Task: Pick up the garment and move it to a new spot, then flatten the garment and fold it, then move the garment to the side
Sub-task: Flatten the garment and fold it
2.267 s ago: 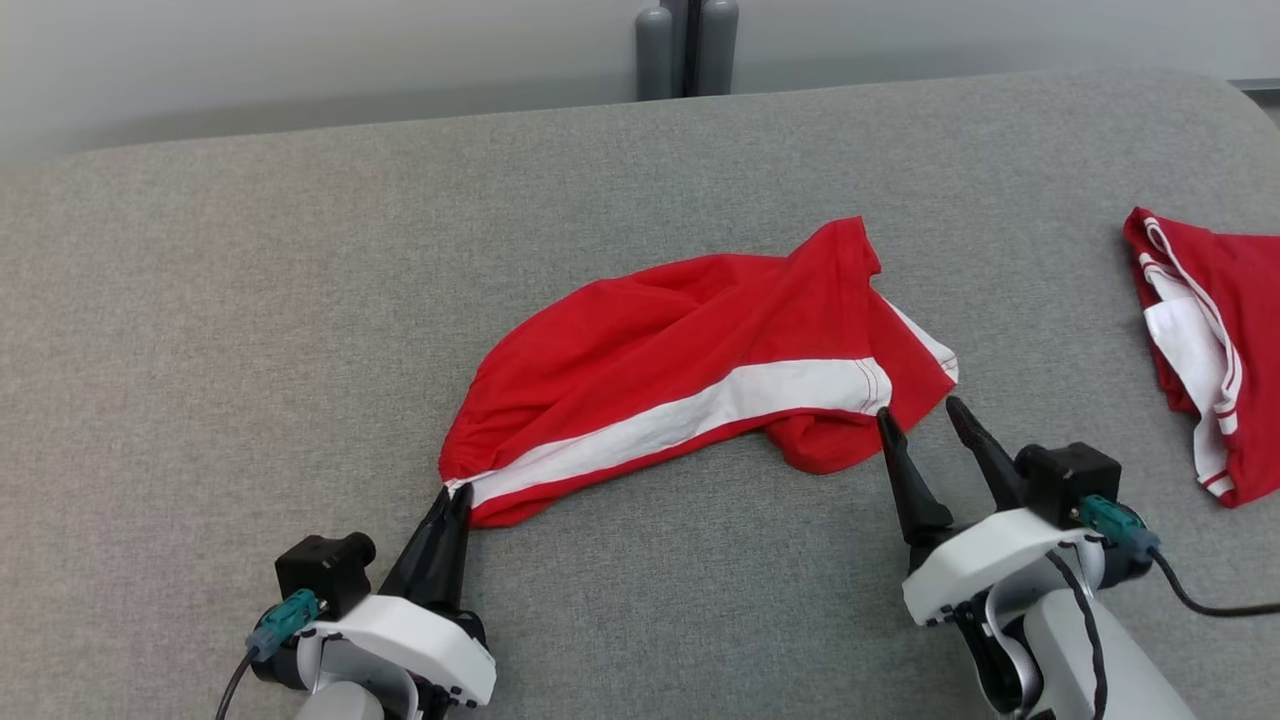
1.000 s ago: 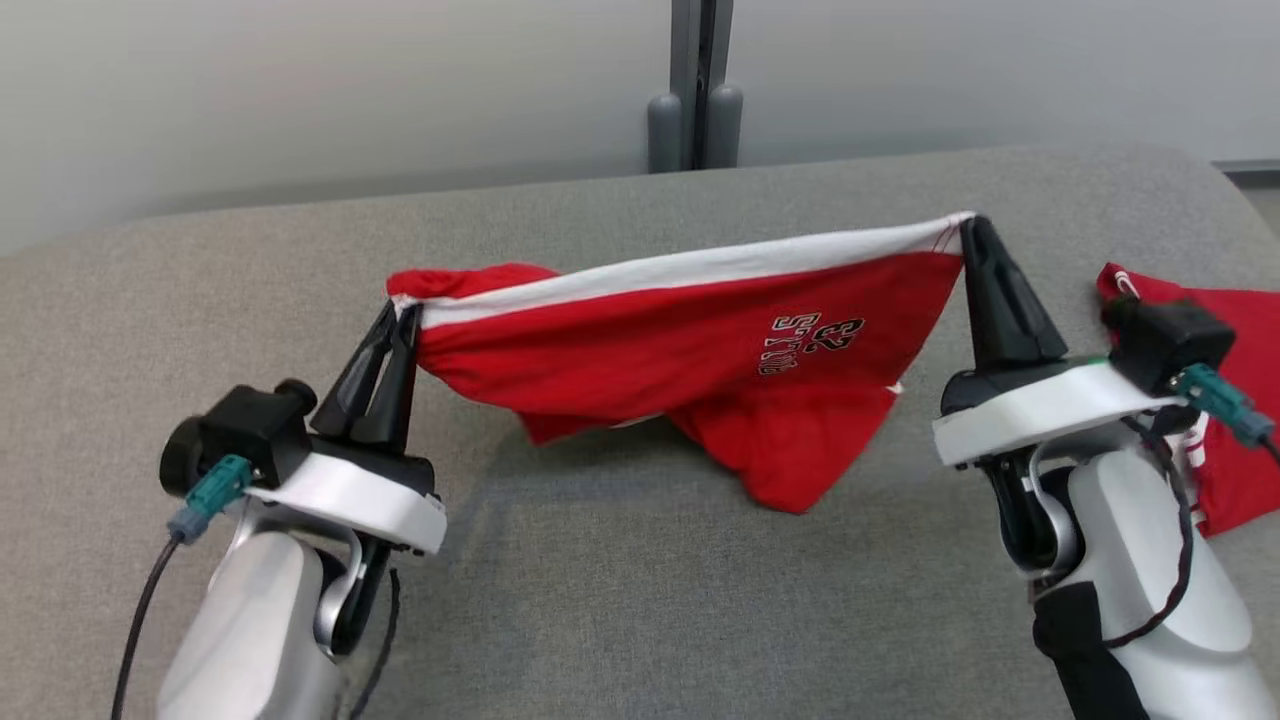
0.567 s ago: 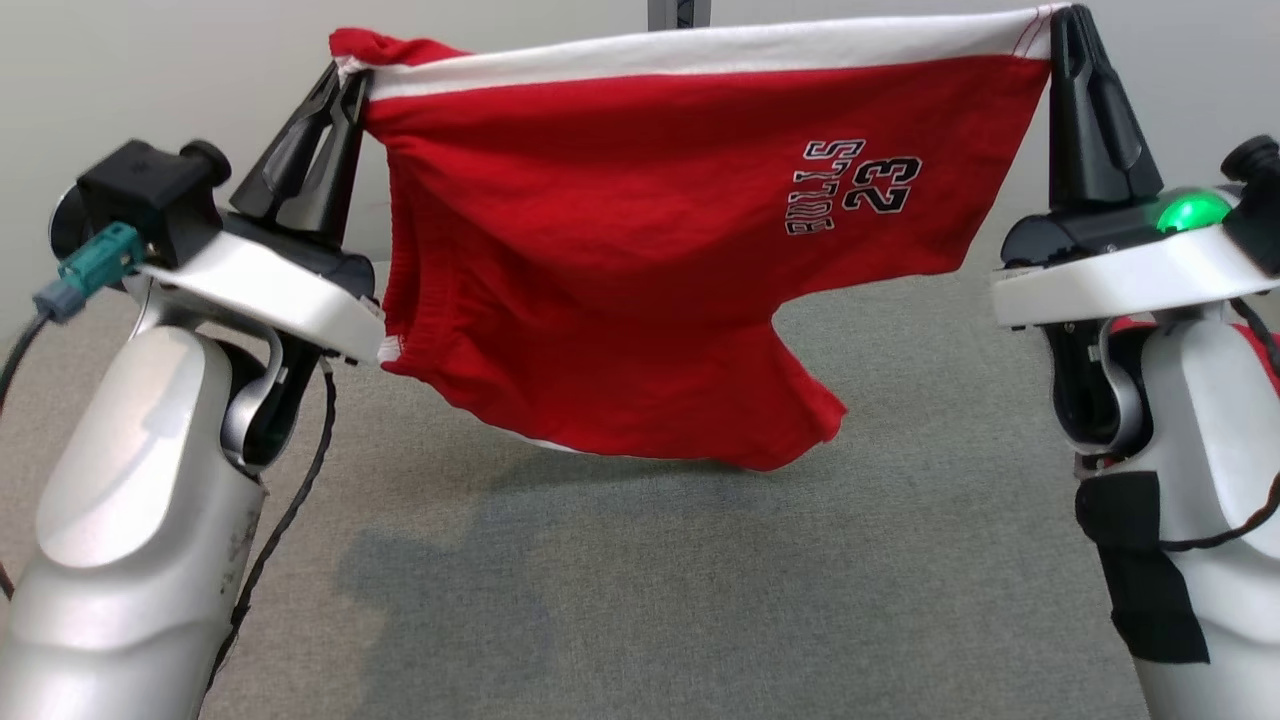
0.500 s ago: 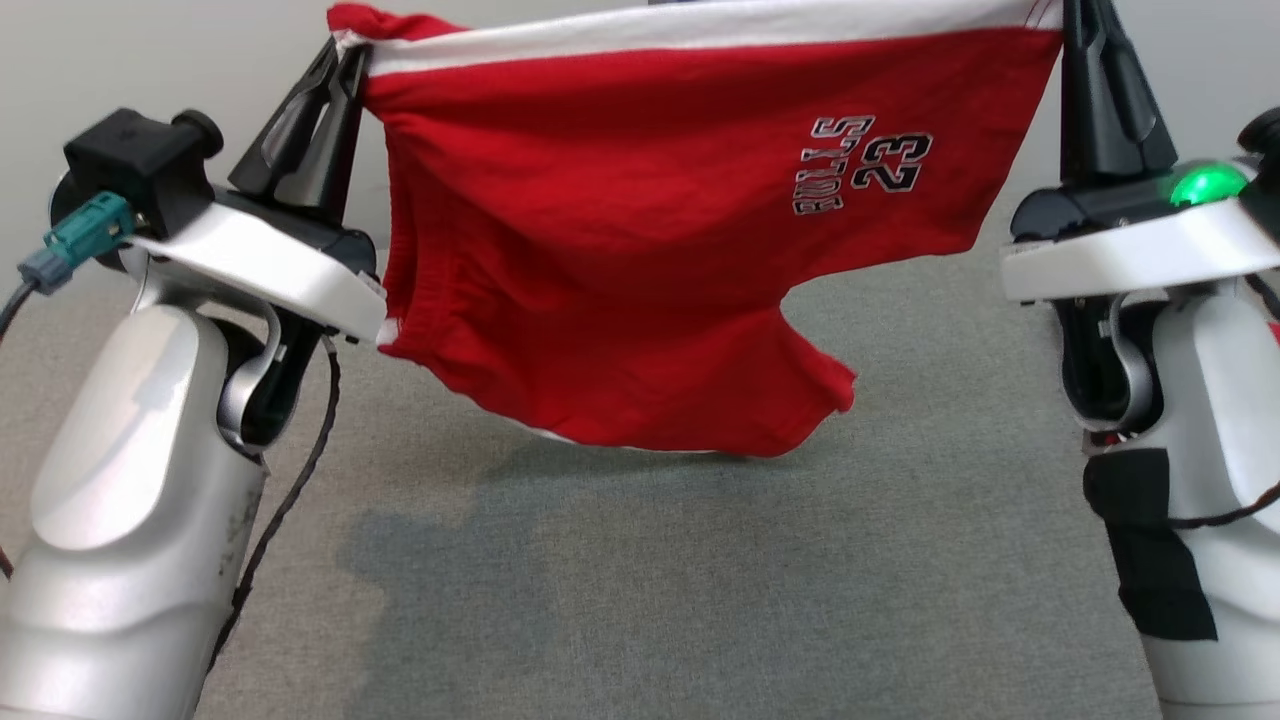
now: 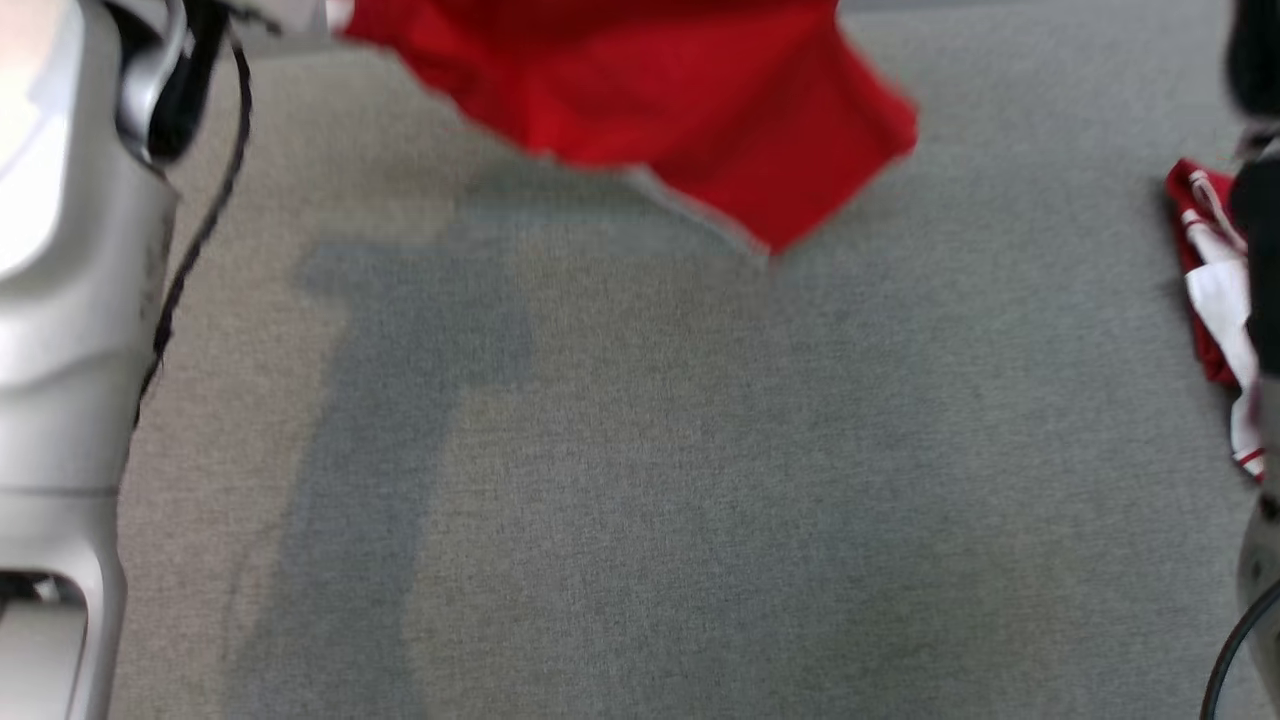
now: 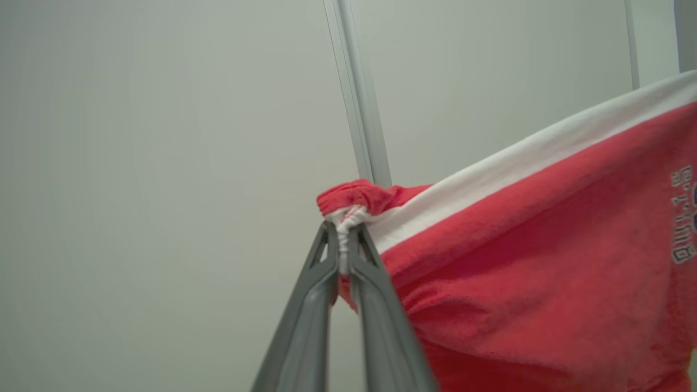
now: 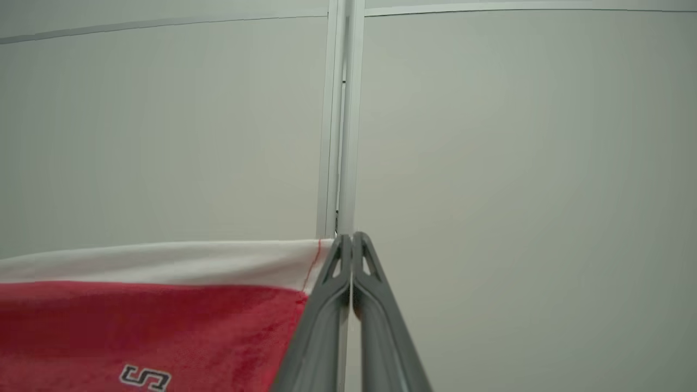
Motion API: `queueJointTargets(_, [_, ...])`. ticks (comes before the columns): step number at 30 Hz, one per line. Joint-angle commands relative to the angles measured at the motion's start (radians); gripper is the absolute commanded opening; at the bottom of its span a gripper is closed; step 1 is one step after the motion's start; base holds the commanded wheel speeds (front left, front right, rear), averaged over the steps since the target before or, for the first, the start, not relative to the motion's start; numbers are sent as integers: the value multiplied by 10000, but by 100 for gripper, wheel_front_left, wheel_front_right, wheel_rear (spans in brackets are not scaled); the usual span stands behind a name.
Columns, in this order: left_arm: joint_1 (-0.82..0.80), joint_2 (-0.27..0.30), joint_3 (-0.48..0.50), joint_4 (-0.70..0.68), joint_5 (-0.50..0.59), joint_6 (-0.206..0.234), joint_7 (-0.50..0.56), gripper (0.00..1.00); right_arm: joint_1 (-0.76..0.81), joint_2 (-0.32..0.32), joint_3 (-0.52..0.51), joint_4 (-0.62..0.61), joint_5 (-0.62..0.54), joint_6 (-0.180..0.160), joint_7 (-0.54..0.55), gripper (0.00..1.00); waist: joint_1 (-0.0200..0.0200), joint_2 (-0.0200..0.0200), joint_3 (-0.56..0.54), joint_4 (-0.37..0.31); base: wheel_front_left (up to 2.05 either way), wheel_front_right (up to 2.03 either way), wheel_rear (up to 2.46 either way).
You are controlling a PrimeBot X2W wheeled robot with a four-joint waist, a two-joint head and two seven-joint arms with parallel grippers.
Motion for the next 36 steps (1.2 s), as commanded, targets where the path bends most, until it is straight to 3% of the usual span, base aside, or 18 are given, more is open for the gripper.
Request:
queueJointTargets(1, [-245, -47, 36, 190, 2, 42, -109, 0, -198, -97, -108, 81, -152, -3, -41, 0, 0, 0, 531, 57, 0, 0, 0])
queueJointTargets(6, [-1237, -245, 296, 933, 5, 116, -726, 0, -1011, -100, -680, -78, -537, -5, -42, 0, 0, 0, 763, 127, 0, 0, 0])
queueJointTargets(9, [-790, -357, 353, 1337, -92, 74, -847, 0, -404, 99, -766, -351, -408, -5, -41, 0, 0, 0, 758, 118, 0, 0, 0])
queueJointTargets(13, [504, -545, 504, 1658, -352, 8, -884, 0, 1146, 277, -266, -626, -56, -5, -41, 0, 0, 0, 576, 42, 0, 0, 0])
queueJointTargets(23, [5695, -1417, 1221, 2106, -947, -116, -892, 0, 6197, 593, 731, -912, 789, -5, -42, 0, 0, 0, -338, -302, 0, 0, 0])
queueJointTargets(36, [9168, -1923, 1398, 1845, -698, -110, -883, 0, 9579, 619, 828, -633, 1122, -3, -42, 0, 0, 0, -2102, -255, 0, 0, 0])
